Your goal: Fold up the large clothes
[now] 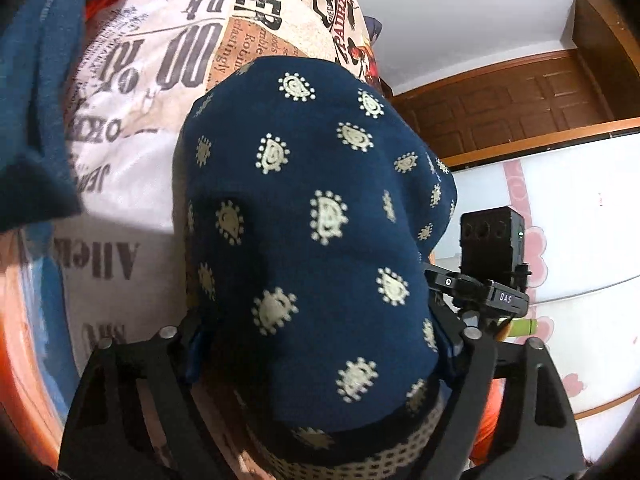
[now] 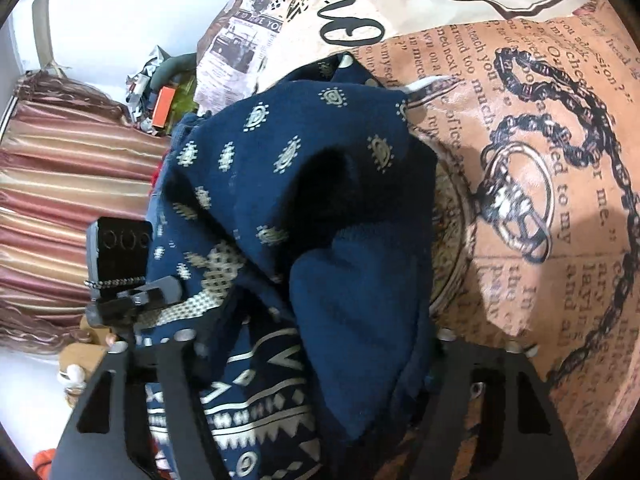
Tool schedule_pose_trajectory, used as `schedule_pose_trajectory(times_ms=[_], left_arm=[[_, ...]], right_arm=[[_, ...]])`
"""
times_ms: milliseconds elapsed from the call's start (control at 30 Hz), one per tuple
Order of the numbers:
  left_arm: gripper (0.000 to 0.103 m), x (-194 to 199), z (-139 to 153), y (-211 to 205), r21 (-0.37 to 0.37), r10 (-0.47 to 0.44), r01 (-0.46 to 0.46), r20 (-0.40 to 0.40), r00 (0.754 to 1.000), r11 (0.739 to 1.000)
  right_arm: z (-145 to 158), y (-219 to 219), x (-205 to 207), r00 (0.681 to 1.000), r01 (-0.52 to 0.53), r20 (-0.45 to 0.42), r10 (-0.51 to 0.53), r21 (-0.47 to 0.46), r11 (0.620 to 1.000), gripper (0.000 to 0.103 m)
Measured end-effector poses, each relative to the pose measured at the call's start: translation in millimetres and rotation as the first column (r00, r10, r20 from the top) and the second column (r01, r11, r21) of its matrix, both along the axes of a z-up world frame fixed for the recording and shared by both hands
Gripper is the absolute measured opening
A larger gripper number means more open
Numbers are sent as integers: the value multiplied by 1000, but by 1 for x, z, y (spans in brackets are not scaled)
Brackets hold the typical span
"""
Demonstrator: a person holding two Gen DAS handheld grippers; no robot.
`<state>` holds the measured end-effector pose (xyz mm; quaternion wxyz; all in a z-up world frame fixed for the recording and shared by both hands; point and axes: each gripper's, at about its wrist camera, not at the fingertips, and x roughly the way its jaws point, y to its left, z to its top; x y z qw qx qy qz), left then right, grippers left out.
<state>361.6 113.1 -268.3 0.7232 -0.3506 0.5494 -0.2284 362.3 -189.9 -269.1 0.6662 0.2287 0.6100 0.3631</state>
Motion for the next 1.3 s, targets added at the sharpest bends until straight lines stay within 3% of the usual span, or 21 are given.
schedule_pose_trajectory(times_ms=[33, 133, 333, 533, 767, 1033, 1300], left_arm=[[77, -4, 4, 0, 13, 1, -1, 6, 1000, 1000], [71, -17, 24, -3, 54, -7, 5, 34, 999, 999], [70, -45, 87, 11, 94, -5, -9, 149, 989, 996], [70, -67, 163, 50, 119, 25, -62, 286, 958, 991], [70, -82, 227, 113, 171, 45, -120, 387, 921, 978], [70, -69, 236, 197, 185, 109, -194, 391, 914, 963], [70, -25, 182, 257, 236, 169, -256, 335, 927, 937]], right_arm=[[5, 0, -1, 1000, 2, 3, -2, -5, 1000, 42], [24, 3, -9, 1000, 21, 9, -21, -21, 1000, 33], [79, 30, -26, 994, 20, 108, -16, -29, 999, 32], [147, 67, -42, 970, 3, 243, -7, 16, 1000, 33], [188, 129, -40, 943, -32, 332, 13, 51, 998, 33], [186, 198, -19, 928, -91, 368, 63, 58, 994, 33], [140, 271, 21, 939, -102, 329, 94, 6, 995, 32]])
